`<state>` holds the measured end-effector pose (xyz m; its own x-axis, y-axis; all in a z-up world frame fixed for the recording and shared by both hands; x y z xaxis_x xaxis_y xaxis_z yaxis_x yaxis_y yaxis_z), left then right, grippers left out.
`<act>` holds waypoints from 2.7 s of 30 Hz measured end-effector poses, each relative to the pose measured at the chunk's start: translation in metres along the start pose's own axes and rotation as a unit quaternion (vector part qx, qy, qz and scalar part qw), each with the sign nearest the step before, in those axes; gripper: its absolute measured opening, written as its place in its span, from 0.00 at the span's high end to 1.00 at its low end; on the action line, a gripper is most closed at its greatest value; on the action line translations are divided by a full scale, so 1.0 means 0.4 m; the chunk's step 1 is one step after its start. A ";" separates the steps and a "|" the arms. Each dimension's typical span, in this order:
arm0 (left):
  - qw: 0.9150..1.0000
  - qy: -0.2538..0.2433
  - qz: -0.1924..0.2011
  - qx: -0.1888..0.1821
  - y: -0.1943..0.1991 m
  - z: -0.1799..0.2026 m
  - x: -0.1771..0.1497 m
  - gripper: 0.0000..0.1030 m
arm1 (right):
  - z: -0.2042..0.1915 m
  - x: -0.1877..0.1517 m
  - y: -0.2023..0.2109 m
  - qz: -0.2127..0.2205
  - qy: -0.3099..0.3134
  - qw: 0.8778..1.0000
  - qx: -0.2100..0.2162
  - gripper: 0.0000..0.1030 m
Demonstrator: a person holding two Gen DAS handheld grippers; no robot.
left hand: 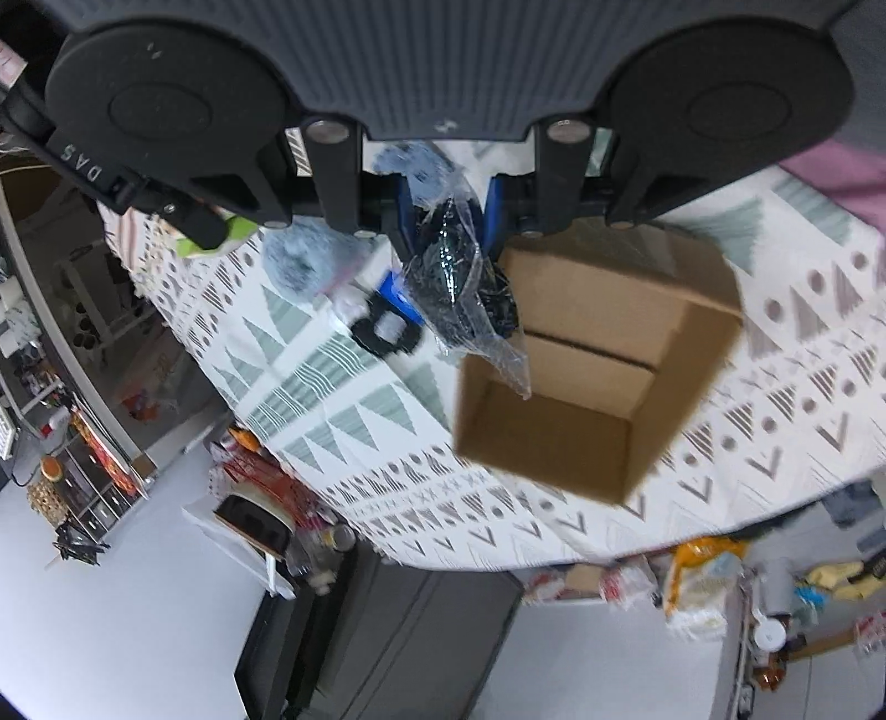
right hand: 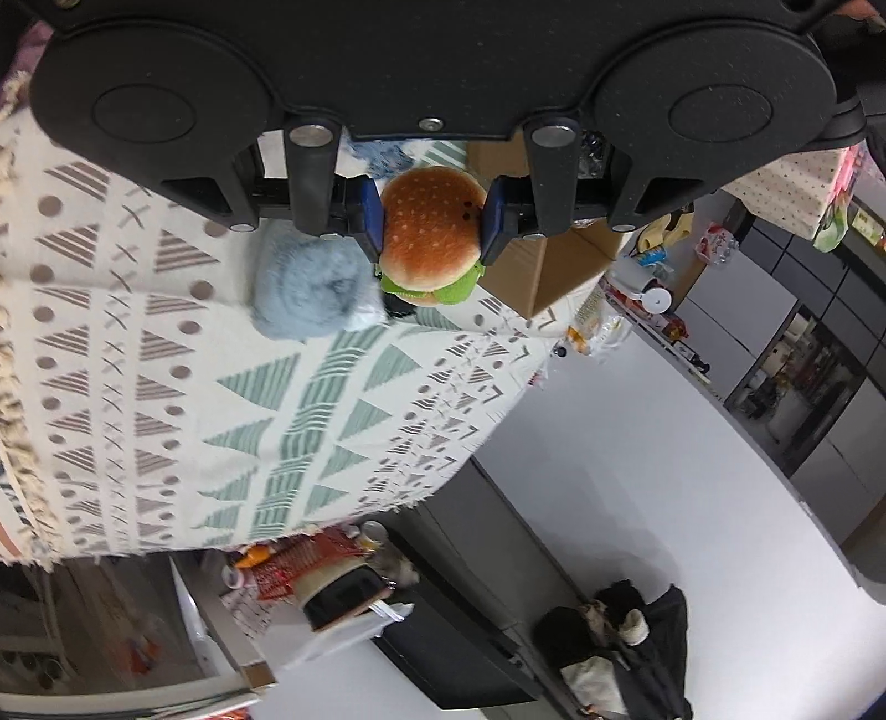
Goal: Organize soft objects
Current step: 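Carry the burger plush and bag into the cardboard box and open both tools, then lift both tools out of the box and back over the bed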
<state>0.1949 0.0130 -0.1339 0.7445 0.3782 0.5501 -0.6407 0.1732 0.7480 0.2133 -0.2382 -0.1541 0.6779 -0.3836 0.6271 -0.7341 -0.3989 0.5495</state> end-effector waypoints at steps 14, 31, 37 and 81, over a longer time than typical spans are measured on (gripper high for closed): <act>1.000 -0.013 0.012 0.014 0.027 -0.085 0.097 0.77 | -0.173 0.063 -0.061 0.000 0.046 0.998 0.030 0.66; 0.997 -0.018 -0.048 0.063 -0.086 -0.208 0.109 0.77 | -0.231 -0.029 -0.211 -0.084 0.044 0.992 0.082 0.66; 0.995 -0.023 -0.070 0.068 -0.130 -0.220 0.103 0.76 | -0.256 -0.047 -0.235 -0.101 0.064 0.990 0.078 0.66; 0.987 -0.097 0.032 0.126 0.052 -0.052 0.119 0.16 | -0.176 0.013 -0.050 -0.085 0.046 0.995 0.034 0.13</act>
<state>0.2133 0.0533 -0.1000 0.7410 0.1961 0.6423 -0.6394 -0.0861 0.7640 0.2289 -0.1735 -0.1229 0.7834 -0.2300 0.5774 -0.6026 -0.5086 0.6150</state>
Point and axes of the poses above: each gripper's, at about its wrist camera, not at the fingertips, and y roughly against the way its jaws point, z to its right, x to its top, the point moved 3 cm from there along -y, roughly the way its jaws point, and after that the axes turned 2 degrees about -y, right-handed, at the moved point
